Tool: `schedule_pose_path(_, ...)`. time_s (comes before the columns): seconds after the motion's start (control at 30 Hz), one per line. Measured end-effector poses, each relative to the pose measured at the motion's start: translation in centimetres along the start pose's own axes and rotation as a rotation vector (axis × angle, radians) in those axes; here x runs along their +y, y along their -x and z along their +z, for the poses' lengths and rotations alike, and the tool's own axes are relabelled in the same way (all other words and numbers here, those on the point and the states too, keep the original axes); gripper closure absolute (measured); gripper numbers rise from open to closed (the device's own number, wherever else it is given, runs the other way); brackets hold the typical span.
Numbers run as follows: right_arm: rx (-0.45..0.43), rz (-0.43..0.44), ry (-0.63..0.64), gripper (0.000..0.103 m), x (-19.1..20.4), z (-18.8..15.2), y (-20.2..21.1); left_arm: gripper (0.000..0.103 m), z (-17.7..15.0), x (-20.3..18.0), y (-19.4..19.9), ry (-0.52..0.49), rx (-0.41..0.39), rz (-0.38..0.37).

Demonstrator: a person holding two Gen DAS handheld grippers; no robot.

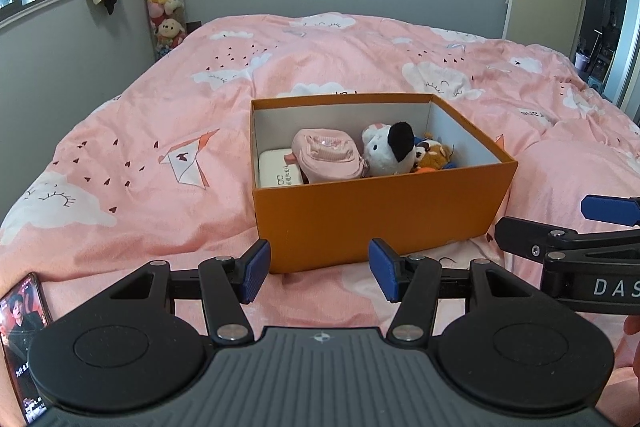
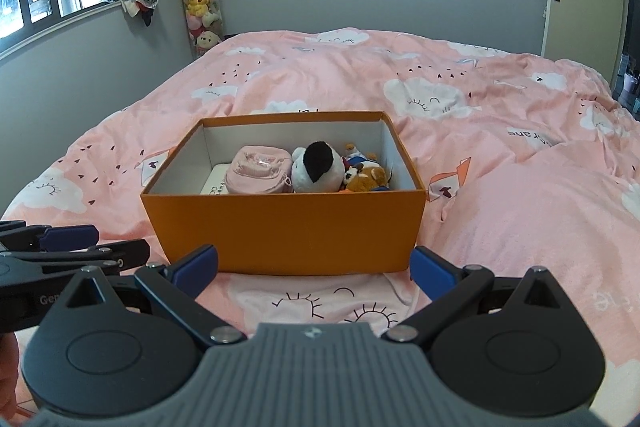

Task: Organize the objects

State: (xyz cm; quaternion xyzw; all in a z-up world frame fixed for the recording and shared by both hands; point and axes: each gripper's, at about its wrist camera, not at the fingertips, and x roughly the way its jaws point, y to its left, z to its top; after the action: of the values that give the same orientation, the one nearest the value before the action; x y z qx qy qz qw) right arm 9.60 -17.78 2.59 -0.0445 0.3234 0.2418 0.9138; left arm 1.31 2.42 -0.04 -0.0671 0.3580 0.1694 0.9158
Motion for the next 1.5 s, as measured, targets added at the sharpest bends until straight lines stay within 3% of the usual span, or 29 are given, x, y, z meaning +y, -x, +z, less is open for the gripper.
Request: schedule_pose_path(1.5,0.006,0.007,0.006,0.001,0.27,-0.38,-0.30,0.039,0.09,-0.07,0.19,-0.010,-0.011,-0.001)
